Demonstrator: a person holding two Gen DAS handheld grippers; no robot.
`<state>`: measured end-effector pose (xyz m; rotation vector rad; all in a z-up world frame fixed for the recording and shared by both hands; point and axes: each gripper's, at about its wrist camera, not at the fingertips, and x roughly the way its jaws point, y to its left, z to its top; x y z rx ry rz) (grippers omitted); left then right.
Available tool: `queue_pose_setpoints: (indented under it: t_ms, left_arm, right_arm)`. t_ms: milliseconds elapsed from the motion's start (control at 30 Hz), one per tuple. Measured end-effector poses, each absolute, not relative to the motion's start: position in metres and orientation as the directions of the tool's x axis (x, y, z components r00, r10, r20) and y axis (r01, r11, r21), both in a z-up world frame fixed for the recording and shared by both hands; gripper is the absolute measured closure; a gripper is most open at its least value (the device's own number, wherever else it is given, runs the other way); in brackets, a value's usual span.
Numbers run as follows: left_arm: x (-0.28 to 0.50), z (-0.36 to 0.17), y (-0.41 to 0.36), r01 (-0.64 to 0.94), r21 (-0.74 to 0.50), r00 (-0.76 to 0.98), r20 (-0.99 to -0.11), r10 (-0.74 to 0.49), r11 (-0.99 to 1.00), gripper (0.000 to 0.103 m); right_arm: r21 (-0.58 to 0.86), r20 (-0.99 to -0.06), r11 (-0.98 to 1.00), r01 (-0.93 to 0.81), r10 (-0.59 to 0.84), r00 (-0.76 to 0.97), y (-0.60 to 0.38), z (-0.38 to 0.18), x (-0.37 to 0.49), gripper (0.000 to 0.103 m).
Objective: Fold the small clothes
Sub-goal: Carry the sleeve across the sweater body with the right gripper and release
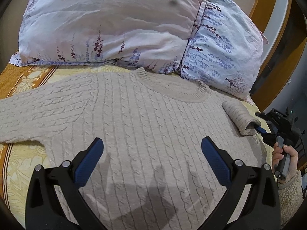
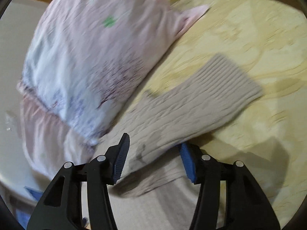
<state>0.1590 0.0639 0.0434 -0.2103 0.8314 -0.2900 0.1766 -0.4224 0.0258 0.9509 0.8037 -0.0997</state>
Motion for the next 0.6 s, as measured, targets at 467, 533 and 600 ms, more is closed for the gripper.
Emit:
queue_pose_setpoints:
  t_ms: [467, 533, 600]
  left_arm:
    - [0.188, 0.048, 0.075, 0.166, -0.424, 0.598, -0.675, -0.433, 0.890, 0.002]
    - [0.192, 0.048, 0.082, 0.162, -0.473, 0.595, -0.654, -0.468, 0.866, 0.002]
    - [0.197, 0.047, 0.090, 0.151, -0.525, 0.595, -0.629, -0.501, 0.838, 0.002]
  right_arm:
    - [0.458, -0.702, 0.751, 0.476, -0.022, 0.711, -0.430, 0.044, 0.177, 0.093]
    - [0.422, -0.643, 0.818, 0.391, -0.035, 0.765, -0.411, 0.068, 0.179, 0.093]
    - [0.392, -0.592, 0.867, 0.307, -0.018, 0.806, -0.388, 0.089, 0.183, 0.093]
